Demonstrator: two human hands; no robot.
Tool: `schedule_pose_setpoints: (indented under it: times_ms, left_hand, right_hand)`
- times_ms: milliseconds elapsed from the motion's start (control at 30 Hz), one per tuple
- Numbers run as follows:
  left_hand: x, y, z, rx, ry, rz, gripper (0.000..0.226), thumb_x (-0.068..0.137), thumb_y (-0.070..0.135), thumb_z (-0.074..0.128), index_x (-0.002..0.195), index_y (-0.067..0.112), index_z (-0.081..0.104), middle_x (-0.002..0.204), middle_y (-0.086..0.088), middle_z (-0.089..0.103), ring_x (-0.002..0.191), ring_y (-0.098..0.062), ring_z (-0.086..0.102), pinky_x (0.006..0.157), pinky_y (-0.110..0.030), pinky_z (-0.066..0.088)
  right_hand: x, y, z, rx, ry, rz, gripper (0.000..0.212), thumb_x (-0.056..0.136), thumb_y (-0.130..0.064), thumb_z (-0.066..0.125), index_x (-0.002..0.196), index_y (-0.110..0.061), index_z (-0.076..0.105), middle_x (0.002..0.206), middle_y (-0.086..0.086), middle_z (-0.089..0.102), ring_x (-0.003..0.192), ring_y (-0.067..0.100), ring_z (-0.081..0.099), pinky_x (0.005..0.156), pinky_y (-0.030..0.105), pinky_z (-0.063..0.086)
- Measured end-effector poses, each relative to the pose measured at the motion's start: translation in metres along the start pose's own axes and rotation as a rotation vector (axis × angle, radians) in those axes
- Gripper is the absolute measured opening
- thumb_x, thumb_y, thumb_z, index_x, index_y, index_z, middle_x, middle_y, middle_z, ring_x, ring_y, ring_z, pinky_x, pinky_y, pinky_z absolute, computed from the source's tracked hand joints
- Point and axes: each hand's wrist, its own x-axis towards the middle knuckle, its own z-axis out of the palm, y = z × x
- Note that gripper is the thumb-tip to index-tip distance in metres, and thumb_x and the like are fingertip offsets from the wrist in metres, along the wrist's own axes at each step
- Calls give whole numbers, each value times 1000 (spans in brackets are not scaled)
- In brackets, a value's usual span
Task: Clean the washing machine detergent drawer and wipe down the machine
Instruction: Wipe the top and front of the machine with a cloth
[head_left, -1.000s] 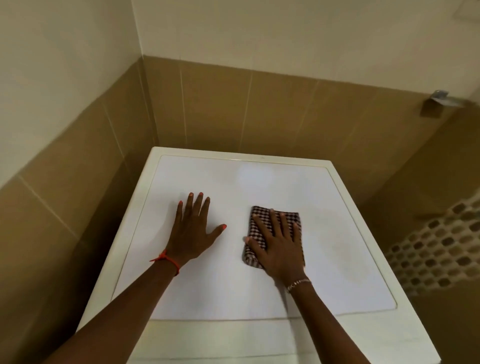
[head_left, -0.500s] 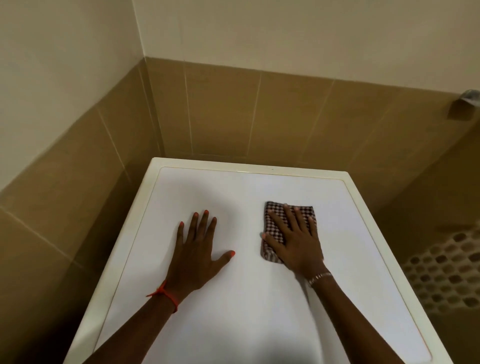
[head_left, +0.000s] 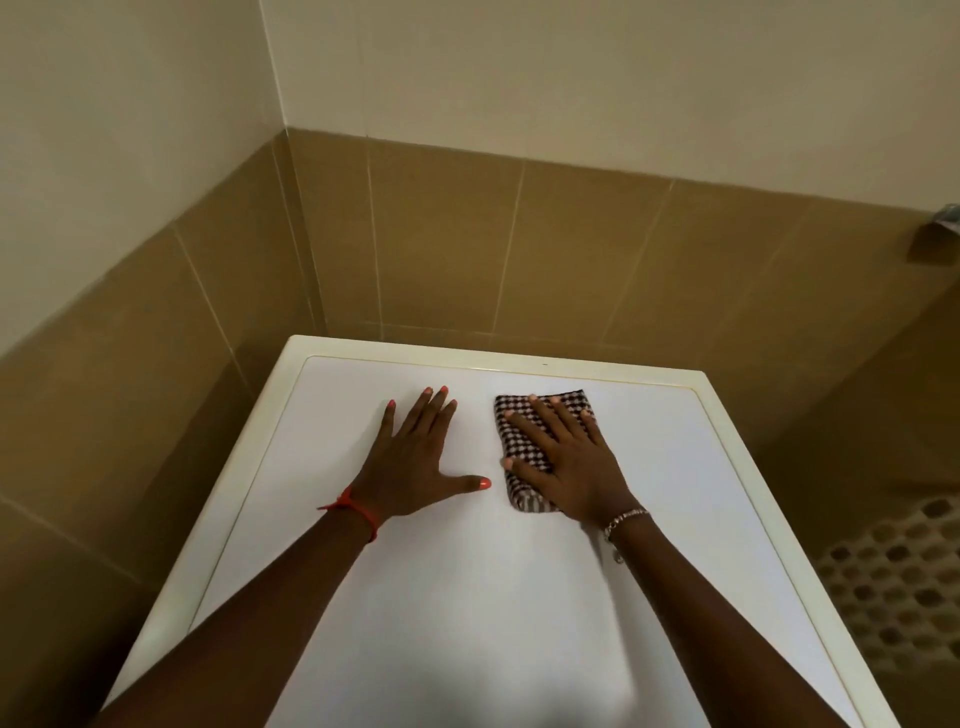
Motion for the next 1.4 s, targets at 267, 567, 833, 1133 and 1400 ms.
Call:
schedule_pose_setpoints:
  times_ms: [267,567,833,1133,1400]
  left_hand:
    - [4,-1,9,-13,20,-39,137,37,93,-21,148,14,-8,157,-1,-13,144,-14,-14,117,-49,-10]
    - [6,-1,8,-22,-4,-51,138,35,93,-20,147,12,-14,156,-2,-17,140,-10,-22,116,-46,-13]
    - [8,0,9,-3,-29,-57,138,35,93,-20,147,14,-13,152,2,-26,131,-7,-30,114,-48,-16]
    - [8,-1,12,-38,15,-21,136,42,96,-13,149,13,-3,156,0,-11,134,-9,-24,111,-44,-17]
    - [7,-1,11,-40,30,-29,135,40,96,-13,147,14,-8,146,8,-23,134,-7,-26,111,-42,-18]
  right_hand:
    - [79,-14,9,-23,-8,268,77,81,-72,14,148,-35,9,158,-1,4,145,21,-2,115,47,-4]
    - [66,13,0,-75,-32,-222,81,74,-79,8,144,-40,21,156,-4,16,145,17,8,118,40,1]
    - [111,15,4,-47,-10,209,64,87,-68,25,144,-41,20,155,-2,19,144,22,11,114,47,1]
    - [35,56,-1,-49,68,-19,78,75,-80,6,142,-44,23,155,-9,19,145,14,9,117,36,2]
    - [67,103,-15,-92,61,354,91,63,-74,-3,145,-41,16,156,-3,17,144,21,10,115,46,4]
